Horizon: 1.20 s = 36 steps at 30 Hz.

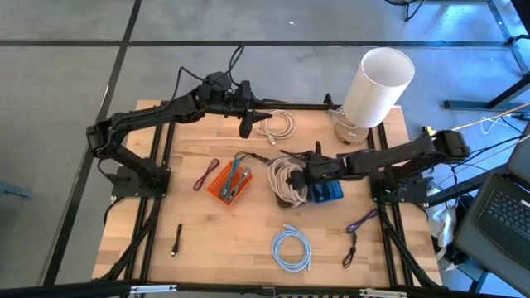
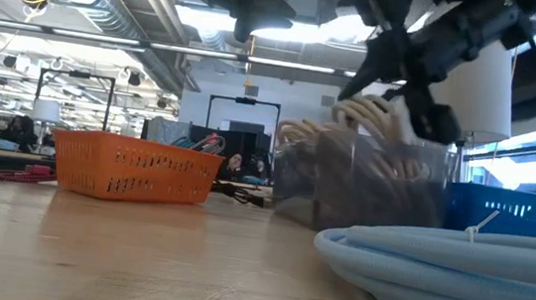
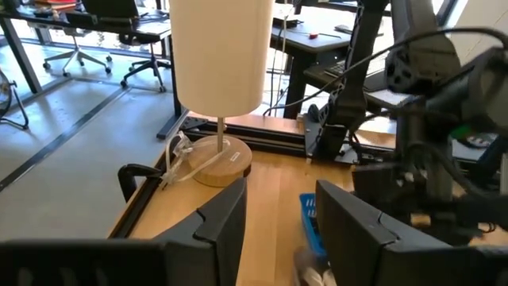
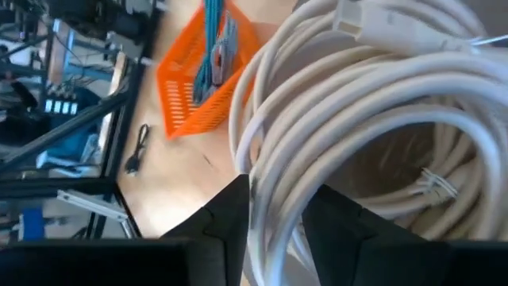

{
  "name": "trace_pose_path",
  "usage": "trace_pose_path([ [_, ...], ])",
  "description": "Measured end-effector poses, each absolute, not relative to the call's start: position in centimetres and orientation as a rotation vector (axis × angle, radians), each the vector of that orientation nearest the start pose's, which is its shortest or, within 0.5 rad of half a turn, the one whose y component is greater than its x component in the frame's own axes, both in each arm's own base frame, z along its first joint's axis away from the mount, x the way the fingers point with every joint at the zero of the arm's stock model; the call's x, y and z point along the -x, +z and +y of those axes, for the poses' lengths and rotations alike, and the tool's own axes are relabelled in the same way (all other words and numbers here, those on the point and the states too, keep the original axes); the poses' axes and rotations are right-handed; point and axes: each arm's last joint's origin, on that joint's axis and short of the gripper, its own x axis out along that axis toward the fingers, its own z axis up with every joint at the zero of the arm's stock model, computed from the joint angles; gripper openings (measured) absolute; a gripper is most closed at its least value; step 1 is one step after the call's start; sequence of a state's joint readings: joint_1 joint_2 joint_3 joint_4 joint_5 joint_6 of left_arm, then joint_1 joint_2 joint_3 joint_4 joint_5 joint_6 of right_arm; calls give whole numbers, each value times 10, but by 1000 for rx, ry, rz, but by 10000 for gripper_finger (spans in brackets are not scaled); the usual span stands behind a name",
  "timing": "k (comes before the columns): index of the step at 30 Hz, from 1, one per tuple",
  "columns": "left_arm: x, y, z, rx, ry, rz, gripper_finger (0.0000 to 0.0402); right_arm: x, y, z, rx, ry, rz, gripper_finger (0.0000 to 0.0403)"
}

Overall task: Pick & Place USB Port
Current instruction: Put the light brown HDMI cable into the black bin, then adjust the bins

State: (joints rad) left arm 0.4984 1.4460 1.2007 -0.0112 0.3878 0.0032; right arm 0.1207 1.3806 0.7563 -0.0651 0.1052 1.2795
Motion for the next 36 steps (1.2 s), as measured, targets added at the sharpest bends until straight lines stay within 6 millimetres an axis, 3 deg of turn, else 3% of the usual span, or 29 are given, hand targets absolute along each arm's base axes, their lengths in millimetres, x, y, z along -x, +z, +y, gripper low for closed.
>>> trace_pose_path([
  [7, -296, 340, 149, 107, 110, 233, 143, -257, 225, 30, -1189, -442, 594, 114],
  [14, -295, 336, 148, 123, 109, 270, 143, -232, 231, 34, -1150, -535, 661, 114],
  [22, -258, 309, 135, 278, 159, 715, 143, -187, 235, 34, -1098, -742, 790, 114],
  [29, -221, 287, 122, 270, 407, 1193, 143, -158, 228, 27, -942, -925, 982, 114],
  [36, -199, 222, 107, 397, 389, 1393, 143, -135, 225, 21, -758, -1099, 1124, 114],
])
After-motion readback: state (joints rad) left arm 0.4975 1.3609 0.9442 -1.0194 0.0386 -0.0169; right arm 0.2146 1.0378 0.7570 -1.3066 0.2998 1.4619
